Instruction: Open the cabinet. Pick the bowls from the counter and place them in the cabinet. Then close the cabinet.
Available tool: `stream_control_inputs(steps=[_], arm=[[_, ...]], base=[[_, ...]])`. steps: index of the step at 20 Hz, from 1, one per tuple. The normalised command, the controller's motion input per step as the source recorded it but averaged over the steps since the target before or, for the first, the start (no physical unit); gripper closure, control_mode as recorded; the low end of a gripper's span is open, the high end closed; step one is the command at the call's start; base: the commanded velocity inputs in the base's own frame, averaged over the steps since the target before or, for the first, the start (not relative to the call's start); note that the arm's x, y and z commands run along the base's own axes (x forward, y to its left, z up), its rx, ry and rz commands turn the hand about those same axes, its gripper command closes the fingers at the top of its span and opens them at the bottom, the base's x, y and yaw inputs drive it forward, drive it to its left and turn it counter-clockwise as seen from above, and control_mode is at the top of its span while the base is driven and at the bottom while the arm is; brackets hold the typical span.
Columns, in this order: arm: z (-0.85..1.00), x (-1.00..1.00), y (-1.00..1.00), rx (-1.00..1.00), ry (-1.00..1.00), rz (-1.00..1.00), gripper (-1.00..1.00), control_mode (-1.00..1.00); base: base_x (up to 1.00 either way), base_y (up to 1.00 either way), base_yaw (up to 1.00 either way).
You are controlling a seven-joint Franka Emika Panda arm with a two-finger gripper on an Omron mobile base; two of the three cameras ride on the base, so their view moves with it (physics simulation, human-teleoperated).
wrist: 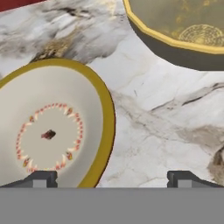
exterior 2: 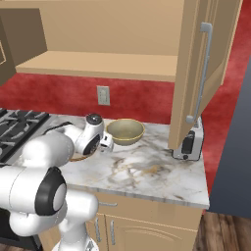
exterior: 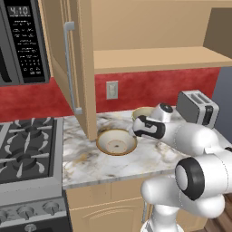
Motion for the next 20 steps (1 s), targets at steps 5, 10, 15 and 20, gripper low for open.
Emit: stream_control_inputs(steps=[5,10,15,20], arm=[[-0.01,0.00,-0.01,0.00,0.00,0.00,-1.00,-1.00],[-0.14,0.00,0.11,-0.05,0.00,0.00,-1.00,-1.00],[-0.23,0.00,0.23,-0.05,0.00,0.00,-1.00,-1.00],[-0.21,0.00,0.13,-0.04,0.00,0.00,-1.00,-1.00]], base=[[0.00,0.00,0.00],[0.00,0.00,0.00],[0.00,0.00,0.00],[0.00,0.00,0.00]])
